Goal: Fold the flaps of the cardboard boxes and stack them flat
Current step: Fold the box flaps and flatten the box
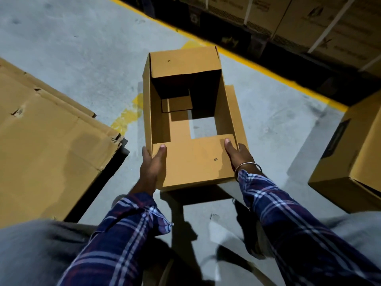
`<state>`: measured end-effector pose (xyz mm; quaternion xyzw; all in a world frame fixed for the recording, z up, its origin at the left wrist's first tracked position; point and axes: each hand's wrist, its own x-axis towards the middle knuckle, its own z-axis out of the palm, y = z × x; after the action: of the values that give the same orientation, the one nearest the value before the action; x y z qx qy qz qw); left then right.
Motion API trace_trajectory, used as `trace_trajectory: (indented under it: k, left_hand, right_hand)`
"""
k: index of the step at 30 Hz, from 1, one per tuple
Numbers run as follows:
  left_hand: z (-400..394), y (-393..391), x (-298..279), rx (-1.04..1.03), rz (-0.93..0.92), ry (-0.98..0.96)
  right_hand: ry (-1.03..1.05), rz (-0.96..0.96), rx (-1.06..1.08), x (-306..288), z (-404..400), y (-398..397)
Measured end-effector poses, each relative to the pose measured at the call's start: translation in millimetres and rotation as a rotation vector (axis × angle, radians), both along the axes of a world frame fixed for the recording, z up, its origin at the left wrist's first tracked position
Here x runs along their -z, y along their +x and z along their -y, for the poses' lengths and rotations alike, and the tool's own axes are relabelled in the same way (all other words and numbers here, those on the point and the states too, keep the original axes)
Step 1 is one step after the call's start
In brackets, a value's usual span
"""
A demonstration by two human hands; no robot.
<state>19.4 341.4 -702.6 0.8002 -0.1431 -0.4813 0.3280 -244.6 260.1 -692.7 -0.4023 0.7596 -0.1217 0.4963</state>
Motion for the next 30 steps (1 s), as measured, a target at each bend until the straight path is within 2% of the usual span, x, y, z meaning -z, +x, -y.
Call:
trace_trajectory:
  k: [2, 7, 9, 11, 14, 16, 19, 23, 27, 30]
  left_hand:
    - [-0.1, -1.1, -0.4, -0.003, 0.016, -0.005]
    - [0.4, 3.9, -1.1, -0.009, -0.109, 0.009]
    - [-1.8, -0.7, -6.7, -0.026, -0.072, -0.02]
    - [-3.8, -7.5, -14.5, -0.028, 0.016, -0.044]
    - [-3.5, -11.7, -25.5, -0.039, 0.158, -0.064]
    - [-0.2, -7.8, -34.9, 0.007, 0.205, -0.093]
    - [7.2, 2.6, -64.0, 0.156, 0.298, -0.103]
    - [13.9, 10.7, -130.3, 0.445, 0.212, -0.167]
    - [10.5, 16.9, -201.9, 0.961, 0.232, -0.142]
    - [-3.7, 28.1, -237.7, 1.085, 0.397, -0.168]
  right_hand:
    - [0.0, -0.002, -0.005, 1.2, -0.2, 1.9]
    - [-0.001, 0.077, -0.012, 3.2, 3.5, -5.8]
    - [0.018, 0.098, 0.037, 6.2, 0.6, -3.1]
    - [0.004, 0.04, 0.032, 5.2, -0.8, 1.3]
    - [-0.162, -0.086, -0.039, 4.1, -3.1, 5.4]
    - [-0.344, -0.204, -0.179, 1.9, -7.4, 12.7]
    - [-0.575, -0.323, -0.49, -6.7, -5.0, 31.4]
    - [-0.488, -0.493, -0.817, -19.8, 1.7, 55.0]
    - [-0.508, -0.563, -0.799, -55.1, 9.6, 65.6]
    - [-0.568, -0.593, -0.794, -104.4, 14.5, 69.0]
